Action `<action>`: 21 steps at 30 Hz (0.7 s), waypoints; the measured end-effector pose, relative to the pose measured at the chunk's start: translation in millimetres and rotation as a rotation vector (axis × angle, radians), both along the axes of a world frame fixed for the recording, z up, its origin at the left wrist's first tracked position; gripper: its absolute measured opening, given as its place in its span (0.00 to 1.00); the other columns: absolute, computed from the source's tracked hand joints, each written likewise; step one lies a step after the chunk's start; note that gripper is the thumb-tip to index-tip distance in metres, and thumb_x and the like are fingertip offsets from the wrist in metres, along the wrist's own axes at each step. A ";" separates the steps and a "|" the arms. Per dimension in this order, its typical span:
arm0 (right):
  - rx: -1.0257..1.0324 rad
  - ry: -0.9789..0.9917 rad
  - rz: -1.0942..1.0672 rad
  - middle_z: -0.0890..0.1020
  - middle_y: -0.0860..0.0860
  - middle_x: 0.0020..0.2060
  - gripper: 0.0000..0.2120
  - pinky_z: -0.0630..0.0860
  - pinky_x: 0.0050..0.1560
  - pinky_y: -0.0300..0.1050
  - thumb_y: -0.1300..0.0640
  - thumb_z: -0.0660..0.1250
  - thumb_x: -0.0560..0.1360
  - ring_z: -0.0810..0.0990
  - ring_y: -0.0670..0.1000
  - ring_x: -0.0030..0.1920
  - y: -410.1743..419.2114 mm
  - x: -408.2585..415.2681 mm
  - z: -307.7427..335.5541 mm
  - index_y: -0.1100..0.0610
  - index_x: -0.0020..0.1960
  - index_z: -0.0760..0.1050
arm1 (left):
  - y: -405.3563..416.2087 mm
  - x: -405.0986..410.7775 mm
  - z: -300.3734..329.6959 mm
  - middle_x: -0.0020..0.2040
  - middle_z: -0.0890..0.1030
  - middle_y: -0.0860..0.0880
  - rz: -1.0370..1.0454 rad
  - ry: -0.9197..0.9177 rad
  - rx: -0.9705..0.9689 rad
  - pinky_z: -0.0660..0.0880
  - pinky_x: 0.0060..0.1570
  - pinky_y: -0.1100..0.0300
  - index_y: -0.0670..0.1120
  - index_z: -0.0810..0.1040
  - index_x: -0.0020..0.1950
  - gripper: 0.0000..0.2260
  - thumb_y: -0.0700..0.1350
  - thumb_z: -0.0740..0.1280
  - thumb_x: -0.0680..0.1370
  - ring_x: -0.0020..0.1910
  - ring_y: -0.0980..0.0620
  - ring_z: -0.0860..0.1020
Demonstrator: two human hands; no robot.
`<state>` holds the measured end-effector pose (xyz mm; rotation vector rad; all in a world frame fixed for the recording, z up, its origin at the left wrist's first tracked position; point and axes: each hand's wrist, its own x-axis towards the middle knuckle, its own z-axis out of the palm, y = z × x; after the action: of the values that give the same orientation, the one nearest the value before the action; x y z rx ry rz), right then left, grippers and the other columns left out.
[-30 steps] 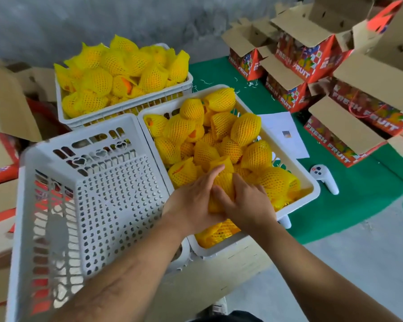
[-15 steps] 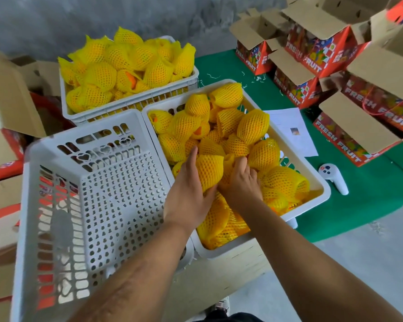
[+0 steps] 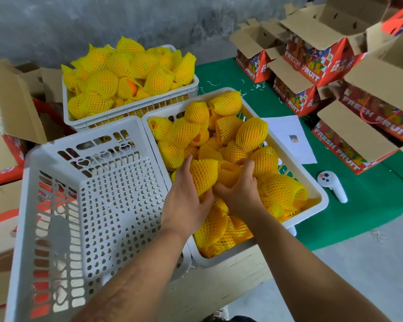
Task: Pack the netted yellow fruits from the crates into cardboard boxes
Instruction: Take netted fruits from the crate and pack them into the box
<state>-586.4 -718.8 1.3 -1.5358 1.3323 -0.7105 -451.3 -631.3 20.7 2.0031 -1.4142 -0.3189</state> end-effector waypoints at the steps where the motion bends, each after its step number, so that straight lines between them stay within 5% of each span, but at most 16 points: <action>1: 0.016 -0.144 -0.035 0.76 0.52 0.56 0.34 0.80 0.49 0.52 0.47 0.76 0.65 0.78 0.55 0.56 0.0 -0.6 3.2 0.41 0.61 0.58 | 0.1 0.8 0.0 0.81 0.59 0.55 0.001 0.012 0.002 0.74 0.57 0.57 0.61 0.44 0.81 0.41 0.60 0.69 0.78 0.75 0.47 0.71; 3: 0.069 -0.412 -0.085 0.80 0.51 0.53 0.31 0.82 0.42 0.45 0.47 0.73 0.64 0.85 0.49 0.49 -1.6 -3.4 5.1 0.40 0.62 0.62 | 1.0 1.0 0.0 0.81 0.57 0.57 0.002 0.033 0.006 0.76 0.58 0.52 0.61 0.43 0.81 0.42 0.60 0.70 0.78 0.75 0.47 0.70; 5: 0.252 -0.623 -0.139 0.83 0.52 0.52 0.25 0.83 0.41 0.48 0.47 0.72 0.65 0.86 0.49 0.47 -4.8 -5.5 7.6 0.38 0.60 0.68 | 1.6 1.4 0.2 0.81 0.56 0.59 0.011 0.076 -0.013 0.74 0.59 0.54 0.62 0.43 0.81 0.41 0.60 0.69 0.79 0.76 0.50 0.67; 8: 0.594 -0.654 -0.123 0.85 0.55 0.55 0.24 0.84 0.43 0.54 0.37 0.74 0.67 0.87 0.56 0.51 -10.3 -5.2 13.3 0.44 0.60 0.79 | 1.5 3.5 4.0 0.80 0.55 0.61 0.034 0.202 -0.070 0.65 0.67 0.59 0.64 0.43 0.80 0.40 0.62 0.67 0.77 0.76 0.64 0.57; 11: 0.475 -0.343 -0.062 0.85 0.57 0.53 0.20 0.85 0.46 0.61 0.36 0.74 0.69 0.86 0.57 0.50 -15.9 2.8 18.6 0.44 0.56 0.81 | 9.1 9.2 4.9 0.79 0.62 0.54 0.111 0.505 -0.191 0.72 0.72 0.47 0.67 0.48 0.78 0.38 0.59 0.70 0.76 0.76 0.53 0.67; 14: 0.152 0.197 0.272 0.82 0.54 0.51 0.26 0.84 0.43 0.51 0.42 0.73 0.74 0.83 0.53 0.46 -23.0 21.3 32.2 0.41 0.70 0.70 | 16.8 20.6 2.6 0.73 0.72 0.49 0.234 0.626 -0.300 0.77 0.66 0.40 0.63 0.55 0.80 0.37 0.47 0.73 0.78 0.69 0.48 0.76; 17: -0.127 0.720 0.703 0.76 0.53 0.69 0.41 0.78 0.59 0.56 0.36 0.71 0.72 0.77 0.60 0.66 -23.5 60.9 47.7 0.42 0.79 0.57 | 20.1 27.7 3.0 0.76 0.69 0.48 0.306 0.596 -0.267 0.75 0.68 0.42 0.60 0.56 0.80 0.39 0.51 0.74 0.76 0.73 0.47 0.72; 19: -0.245 0.973 0.861 0.78 0.52 0.62 0.35 0.79 0.59 0.60 0.37 0.72 0.71 0.77 0.60 0.66 -16.6 88.5 53.1 0.45 0.75 0.67 | 22.5 27.4 6.7 0.78 0.67 0.50 0.304 0.562 -0.262 0.74 0.70 0.46 0.59 0.56 0.80 0.39 0.56 0.72 0.73 0.75 0.50 0.70; 21: -0.245 1.166 0.867 0.75 0.53 0.60 0.34 0.80 0.58 0.63 0.43 0.74 0.71 0.76 0.61 0.67 -7.2 110.8 49.7 0.47 0.74 0.69 | 26.9 27.9 4.4 0.77 0.69 0.47 0.286 0.640 -0.293 0.74 0.70 0.44 0.56 0.58 0.80 0.38 0.49 0.73 0.74 0.75 0.48 0.71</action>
<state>-475.6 -725.9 51.1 -2.6143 1.1041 0.7226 -423.5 -604.4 25.2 1.6253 -0.7184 -0.5306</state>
